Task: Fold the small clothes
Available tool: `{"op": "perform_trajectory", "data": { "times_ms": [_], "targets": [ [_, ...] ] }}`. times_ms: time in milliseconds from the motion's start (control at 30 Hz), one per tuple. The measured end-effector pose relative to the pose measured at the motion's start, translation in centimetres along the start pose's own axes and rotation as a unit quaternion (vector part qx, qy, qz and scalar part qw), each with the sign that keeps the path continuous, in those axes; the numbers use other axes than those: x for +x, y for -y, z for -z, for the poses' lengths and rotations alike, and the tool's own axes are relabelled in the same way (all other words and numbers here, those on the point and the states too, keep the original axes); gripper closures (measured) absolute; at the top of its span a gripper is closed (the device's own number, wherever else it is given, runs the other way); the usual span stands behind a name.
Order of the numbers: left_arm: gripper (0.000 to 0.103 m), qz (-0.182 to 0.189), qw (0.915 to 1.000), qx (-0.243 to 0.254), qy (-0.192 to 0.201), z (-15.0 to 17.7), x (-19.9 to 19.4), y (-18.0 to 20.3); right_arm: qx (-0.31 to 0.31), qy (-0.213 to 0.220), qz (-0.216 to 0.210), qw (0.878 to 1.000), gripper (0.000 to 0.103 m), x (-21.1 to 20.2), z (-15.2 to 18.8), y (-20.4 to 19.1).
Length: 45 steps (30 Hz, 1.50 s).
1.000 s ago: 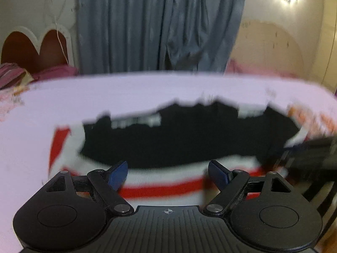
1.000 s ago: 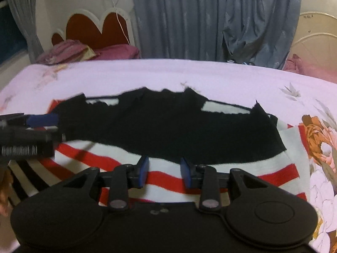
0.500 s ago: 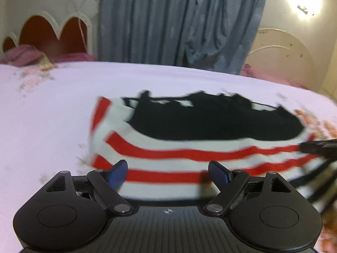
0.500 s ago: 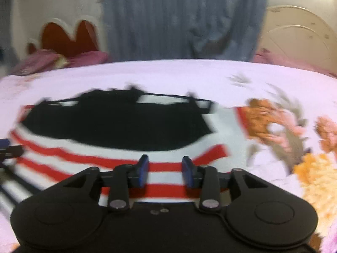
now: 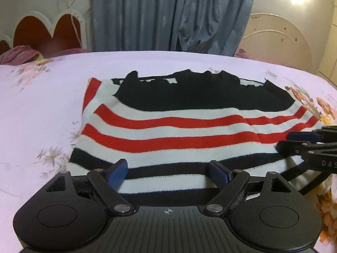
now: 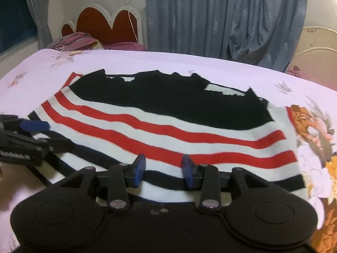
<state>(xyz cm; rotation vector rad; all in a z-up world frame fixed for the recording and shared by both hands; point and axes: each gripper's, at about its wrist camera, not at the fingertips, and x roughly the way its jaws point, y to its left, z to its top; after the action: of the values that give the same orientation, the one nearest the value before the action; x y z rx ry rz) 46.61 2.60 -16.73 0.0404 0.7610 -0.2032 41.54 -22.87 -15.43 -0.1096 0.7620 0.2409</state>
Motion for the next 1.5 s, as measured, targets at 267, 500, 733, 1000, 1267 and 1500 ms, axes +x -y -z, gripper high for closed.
{"op": "perform_trajectory", "data": {
  "times_ms": [267, 500, 733, 1000, 1267, 1500],
  "targets": [
    [0.02, -0.002, 0.9998, -0.015, -0.015, -0.1, -1.1, -0.6, 0.032, 0.009, -0.013, 0.999, 0.065, -1.6, -0.8, -1.8],
    [0.02, 0.022, 0.9976, -0.057, -0.032, 1.0, -2.5, -2.1, -0.002, -0.02, 0.028, 0.999, 0.064, -0.6, 1.8, -4.1],
    [0.02, 0.06, 0.9847, -0.156, -0.05, 3.4, -4.7, -4.9, 0.055, -0.019, 0.02, 0.998, 0.064, -2.9, 1.3, -4.0],
    [0.02, 0.097, 0.9617, -0.248, -0.066, 5.9, -4.5, -6.9, 0.085, -0.009, 0.02, 0.996, 0.061, -4.1, 0.7, -4.5],
    [0.016, 0.121, 0.9371, -0.326, -0.028, 5.8, -2.5, -7.9, 0.086, -0.003, 0.013, 0.996, 0.061, -3.9, -0.1, -4.5],
    [0.014, 0.134, 0.9122, -0.386, 0.029, 5.5, -0.4, -8.3, 0.068, -0.003, 0.0, 0.998, 0.061, -1.1, -1.6, -3.7]
  ]
}}
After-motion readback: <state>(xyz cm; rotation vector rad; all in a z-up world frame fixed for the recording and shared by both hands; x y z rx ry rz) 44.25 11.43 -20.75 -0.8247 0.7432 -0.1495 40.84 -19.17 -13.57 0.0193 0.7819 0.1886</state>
